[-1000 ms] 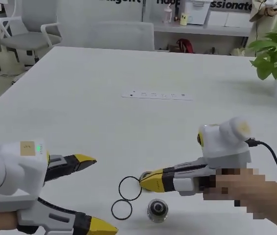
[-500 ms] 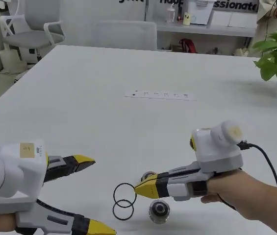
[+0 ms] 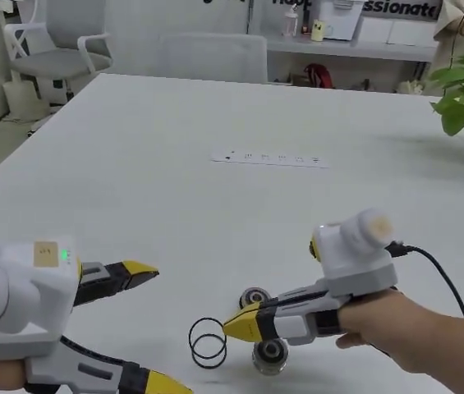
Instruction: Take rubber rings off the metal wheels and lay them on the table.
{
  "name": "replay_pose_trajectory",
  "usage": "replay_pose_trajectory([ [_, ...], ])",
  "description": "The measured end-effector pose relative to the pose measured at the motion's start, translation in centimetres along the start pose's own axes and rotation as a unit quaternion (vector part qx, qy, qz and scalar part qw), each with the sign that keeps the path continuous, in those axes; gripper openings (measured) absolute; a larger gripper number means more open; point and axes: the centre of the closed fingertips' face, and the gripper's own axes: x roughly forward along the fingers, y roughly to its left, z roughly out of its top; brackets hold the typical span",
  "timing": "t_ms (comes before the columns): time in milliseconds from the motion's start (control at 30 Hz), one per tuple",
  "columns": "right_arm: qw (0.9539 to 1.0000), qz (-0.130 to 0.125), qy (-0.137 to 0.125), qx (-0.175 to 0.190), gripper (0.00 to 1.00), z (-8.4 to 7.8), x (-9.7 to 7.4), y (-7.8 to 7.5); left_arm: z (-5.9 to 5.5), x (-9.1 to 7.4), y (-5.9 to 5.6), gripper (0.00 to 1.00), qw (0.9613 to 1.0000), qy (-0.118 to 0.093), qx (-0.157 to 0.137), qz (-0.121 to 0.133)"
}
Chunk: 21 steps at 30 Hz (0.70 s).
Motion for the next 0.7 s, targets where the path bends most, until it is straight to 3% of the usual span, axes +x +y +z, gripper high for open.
replay_pose_trajectory([
  [700,0.9991,-0.022,0.023,0.028,0.0,-1.4,0.7,-1.6,0.0,-0.1,-0.3,0.91,1.0,0.005,-0.001,0.0],
])
